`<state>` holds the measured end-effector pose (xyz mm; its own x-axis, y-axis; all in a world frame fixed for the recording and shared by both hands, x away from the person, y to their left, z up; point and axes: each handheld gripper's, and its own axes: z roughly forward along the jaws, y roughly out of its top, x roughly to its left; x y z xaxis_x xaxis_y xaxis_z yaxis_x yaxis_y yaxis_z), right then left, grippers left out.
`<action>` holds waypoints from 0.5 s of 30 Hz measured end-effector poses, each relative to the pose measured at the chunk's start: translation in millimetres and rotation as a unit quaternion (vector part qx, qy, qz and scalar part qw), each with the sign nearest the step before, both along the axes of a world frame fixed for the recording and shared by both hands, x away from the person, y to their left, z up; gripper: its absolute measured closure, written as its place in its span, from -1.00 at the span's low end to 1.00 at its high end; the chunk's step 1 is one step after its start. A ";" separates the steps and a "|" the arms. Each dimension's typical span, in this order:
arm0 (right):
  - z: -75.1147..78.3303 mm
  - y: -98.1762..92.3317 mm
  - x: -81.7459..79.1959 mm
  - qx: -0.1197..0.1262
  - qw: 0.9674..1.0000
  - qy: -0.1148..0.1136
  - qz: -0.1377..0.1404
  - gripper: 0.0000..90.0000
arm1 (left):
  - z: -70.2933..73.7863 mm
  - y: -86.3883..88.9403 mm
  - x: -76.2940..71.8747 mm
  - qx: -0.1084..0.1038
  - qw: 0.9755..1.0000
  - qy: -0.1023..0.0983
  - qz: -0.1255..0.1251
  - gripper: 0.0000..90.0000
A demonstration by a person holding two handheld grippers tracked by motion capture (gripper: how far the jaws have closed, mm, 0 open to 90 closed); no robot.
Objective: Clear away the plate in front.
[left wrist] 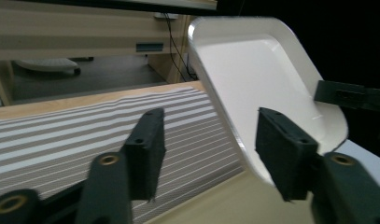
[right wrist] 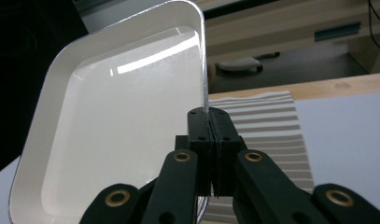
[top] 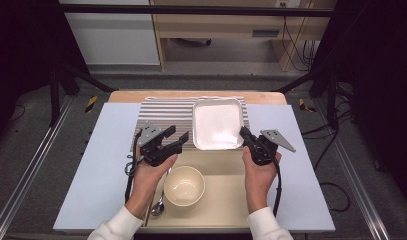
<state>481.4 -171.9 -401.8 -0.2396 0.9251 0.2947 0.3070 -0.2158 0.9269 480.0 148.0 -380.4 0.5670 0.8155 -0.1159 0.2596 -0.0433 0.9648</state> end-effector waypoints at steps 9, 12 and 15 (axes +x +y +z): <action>-16.2 -27.2 -22.2 0.001 0.998 0.052 -0.028 0.98 | -1.5 36.1 -10.4 0.069 0.995 -0.059 0.041 -0.56; -26.7 -29.9 -32.7 0.006 0.997 0.070 -0.030 0.98 | 0.5 43.8 -12.1 0.069 0.994 -0.062 0.050 -0.62; -35.7 -31.8 -40.1 0.013 0.996 0.088 -0.032 0.98 | 0.9 53.0 -14.7 0.058 0.995 -0.057 0.063 -0.63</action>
<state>441.3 -203.7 -437.5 -0.1229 0.9285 0.3503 0.4485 -0.2629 0.8542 465.4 201.1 -379.6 0.4638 0.8849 0.0420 0.1584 -0.1294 0.9789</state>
